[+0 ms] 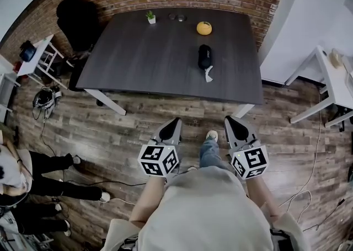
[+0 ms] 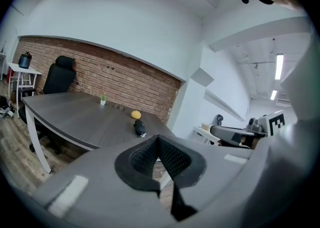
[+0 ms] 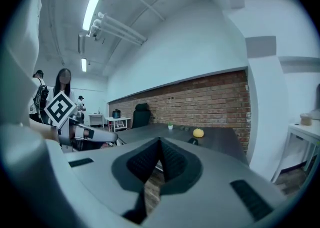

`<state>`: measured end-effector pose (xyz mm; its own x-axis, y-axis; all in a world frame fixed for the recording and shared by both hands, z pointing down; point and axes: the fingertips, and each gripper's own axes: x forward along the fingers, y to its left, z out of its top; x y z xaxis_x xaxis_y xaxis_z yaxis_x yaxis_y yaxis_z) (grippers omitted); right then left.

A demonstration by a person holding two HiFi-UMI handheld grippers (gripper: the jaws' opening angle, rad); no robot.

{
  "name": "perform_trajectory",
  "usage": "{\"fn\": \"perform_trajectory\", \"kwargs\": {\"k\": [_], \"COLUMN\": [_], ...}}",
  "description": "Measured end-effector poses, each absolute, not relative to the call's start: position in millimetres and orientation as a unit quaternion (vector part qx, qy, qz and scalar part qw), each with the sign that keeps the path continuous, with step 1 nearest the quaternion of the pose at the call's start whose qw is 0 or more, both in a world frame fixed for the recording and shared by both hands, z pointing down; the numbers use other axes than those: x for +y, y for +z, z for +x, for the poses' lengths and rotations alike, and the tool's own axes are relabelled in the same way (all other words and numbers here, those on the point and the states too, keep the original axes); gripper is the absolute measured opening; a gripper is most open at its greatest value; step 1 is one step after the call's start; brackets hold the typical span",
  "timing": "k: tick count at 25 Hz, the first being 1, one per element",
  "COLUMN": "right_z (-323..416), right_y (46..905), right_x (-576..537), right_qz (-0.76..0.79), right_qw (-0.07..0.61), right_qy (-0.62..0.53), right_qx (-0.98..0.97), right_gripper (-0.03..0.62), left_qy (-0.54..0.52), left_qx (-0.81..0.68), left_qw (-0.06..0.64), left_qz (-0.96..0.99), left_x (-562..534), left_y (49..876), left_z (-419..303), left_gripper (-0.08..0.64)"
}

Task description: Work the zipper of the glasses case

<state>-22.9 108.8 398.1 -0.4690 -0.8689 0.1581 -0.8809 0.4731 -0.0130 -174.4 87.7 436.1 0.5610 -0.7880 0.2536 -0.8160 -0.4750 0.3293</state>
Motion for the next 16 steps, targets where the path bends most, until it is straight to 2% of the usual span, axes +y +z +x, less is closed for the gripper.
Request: {"fn": "perform_trajectory", "kwargs": {"k": [16], "right_z": [-17.1], "right_y": [399.1], "right_x": [101.1], "right_qz": [0.519], "right_qw": [0.059], "right_qy": [0.044], "right_qx": [-0.851], "right_gripper": [0.002], "left_qy": [0.033], "left_qx": [-0.465], "left_qw": [0.209], "left_qz": [0.859], "left_x": [80.7], "left_y": [436.6], "left_z": [-173.2], "left_gripper": [0.011]}}
